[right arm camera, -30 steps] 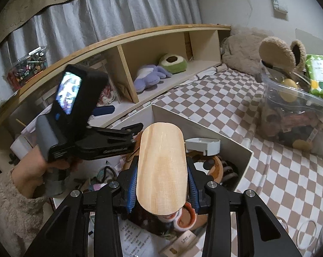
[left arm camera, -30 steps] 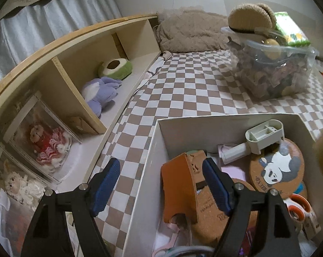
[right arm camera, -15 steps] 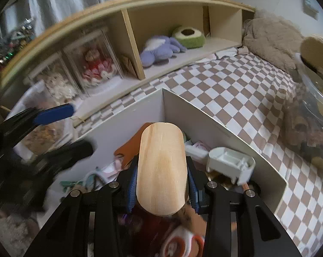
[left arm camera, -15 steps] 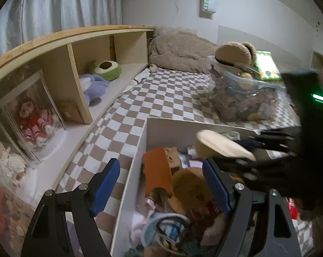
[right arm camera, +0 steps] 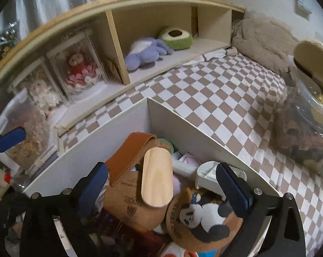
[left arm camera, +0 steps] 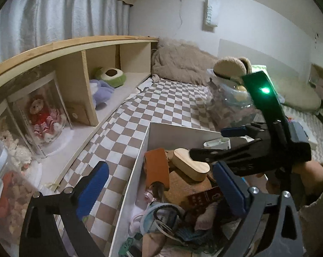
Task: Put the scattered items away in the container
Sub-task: 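Open the left tool over the box while the right tool releases the wooden box inside, then withdraw both tools from the SHOES box back over the bed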
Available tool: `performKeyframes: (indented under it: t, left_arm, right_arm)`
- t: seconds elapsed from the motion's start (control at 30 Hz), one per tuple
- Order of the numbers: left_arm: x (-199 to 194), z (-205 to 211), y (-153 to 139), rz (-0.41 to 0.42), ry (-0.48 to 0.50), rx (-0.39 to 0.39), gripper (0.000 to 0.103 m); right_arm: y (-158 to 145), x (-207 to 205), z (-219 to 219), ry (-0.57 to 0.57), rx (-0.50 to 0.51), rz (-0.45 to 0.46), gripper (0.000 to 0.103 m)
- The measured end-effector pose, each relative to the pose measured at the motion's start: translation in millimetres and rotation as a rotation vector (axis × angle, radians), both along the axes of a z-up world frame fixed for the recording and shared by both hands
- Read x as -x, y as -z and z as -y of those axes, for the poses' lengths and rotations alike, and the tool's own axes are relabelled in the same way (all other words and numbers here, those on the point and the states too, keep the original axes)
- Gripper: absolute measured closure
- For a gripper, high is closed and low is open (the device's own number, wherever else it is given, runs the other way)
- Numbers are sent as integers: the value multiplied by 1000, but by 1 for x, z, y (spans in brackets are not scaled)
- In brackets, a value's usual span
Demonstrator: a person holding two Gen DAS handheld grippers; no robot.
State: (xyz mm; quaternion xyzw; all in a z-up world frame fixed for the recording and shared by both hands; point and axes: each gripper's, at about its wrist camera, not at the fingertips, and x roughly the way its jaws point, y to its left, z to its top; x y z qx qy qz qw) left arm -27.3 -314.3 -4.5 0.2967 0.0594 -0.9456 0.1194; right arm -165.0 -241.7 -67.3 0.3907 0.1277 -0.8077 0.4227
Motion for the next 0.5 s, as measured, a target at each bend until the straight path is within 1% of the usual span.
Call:
performKeyframes:
  t: [0.1, 0.13, 0.4, 0.5]
  left_arm:
    - [-7, -1, -3, -13, -14, 3, 3]
    - [-9, -2, -4, -15, -18, 3, 0]
    - [-22, -15, -8, -7, -20, -15, 0]
    - [-26, -23, -10, -2, -25, -6, 0]
  right_arm:
    - [-10, -6, -13, 22, 17, -28, 0]
    - [-14, -9, -19, 27, 27, -35, 0]
    - [-33, -32, -55, 52, 71, -93, 0]
    - [-38, -42, -67, 56, 79, -108, 0]
